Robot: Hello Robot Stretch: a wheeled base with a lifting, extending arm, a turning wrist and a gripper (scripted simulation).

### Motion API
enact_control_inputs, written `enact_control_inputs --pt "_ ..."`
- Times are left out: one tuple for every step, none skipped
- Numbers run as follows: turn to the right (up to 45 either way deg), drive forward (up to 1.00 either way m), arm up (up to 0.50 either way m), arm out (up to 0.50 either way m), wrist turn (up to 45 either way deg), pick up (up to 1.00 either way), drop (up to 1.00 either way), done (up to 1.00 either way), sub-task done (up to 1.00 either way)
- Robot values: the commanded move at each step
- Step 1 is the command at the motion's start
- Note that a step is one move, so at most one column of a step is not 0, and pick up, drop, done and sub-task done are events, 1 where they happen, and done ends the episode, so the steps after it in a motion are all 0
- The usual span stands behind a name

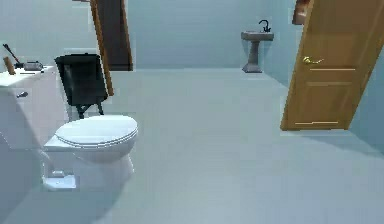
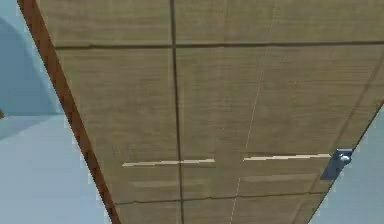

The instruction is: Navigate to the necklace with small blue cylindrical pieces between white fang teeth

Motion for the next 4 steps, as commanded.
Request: enact_control_inputs --pt "0.0 0.55 0.00 0.00 0.0 0.00 0.00 0.00 0.00" --pt "15.0 0.00 0.00 0.00 0.0 0.00 0.00 0.00 0.00" --pt "0.0 0.65 0.00 0.00 0.0 0.00 0.00 0.00 0.00" --pt "-3.0 0.00 0.00 0.00 0.0 0.00 0.00 0.00 0.00"
